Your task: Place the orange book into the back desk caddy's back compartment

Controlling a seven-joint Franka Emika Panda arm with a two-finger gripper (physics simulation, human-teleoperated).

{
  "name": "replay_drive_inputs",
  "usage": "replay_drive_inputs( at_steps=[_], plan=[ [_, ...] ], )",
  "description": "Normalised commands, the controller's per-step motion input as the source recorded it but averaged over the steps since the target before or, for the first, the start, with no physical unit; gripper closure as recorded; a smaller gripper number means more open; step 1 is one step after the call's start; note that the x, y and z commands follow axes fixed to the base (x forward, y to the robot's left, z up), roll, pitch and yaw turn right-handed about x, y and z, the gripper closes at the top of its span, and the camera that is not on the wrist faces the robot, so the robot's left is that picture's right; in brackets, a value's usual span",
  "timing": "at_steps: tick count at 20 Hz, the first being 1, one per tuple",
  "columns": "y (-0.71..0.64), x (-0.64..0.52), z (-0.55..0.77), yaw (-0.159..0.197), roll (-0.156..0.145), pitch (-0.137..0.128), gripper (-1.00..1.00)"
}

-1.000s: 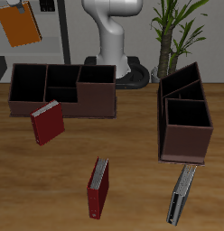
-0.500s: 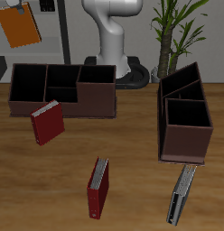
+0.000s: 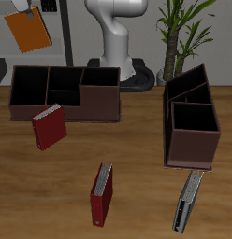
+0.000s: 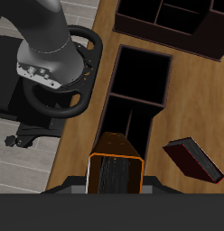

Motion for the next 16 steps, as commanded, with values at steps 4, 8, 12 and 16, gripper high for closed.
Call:
replay_drive_inputs(
  at_steps=[4,8,12,16],
  plan=[
    [0.16,-0.04,-0.12,0.027,0.019,0.014,1.00],
    [0.17,-0.04,-0.10,0.028,0.026,0.017,1.00],
    [0.11,-0.02,-0.13,0.077,0.017,0.017,1.00],
    [0.10,-0.01,-0.03,0.031,0.012,-0.003,1.00]
  ],
)
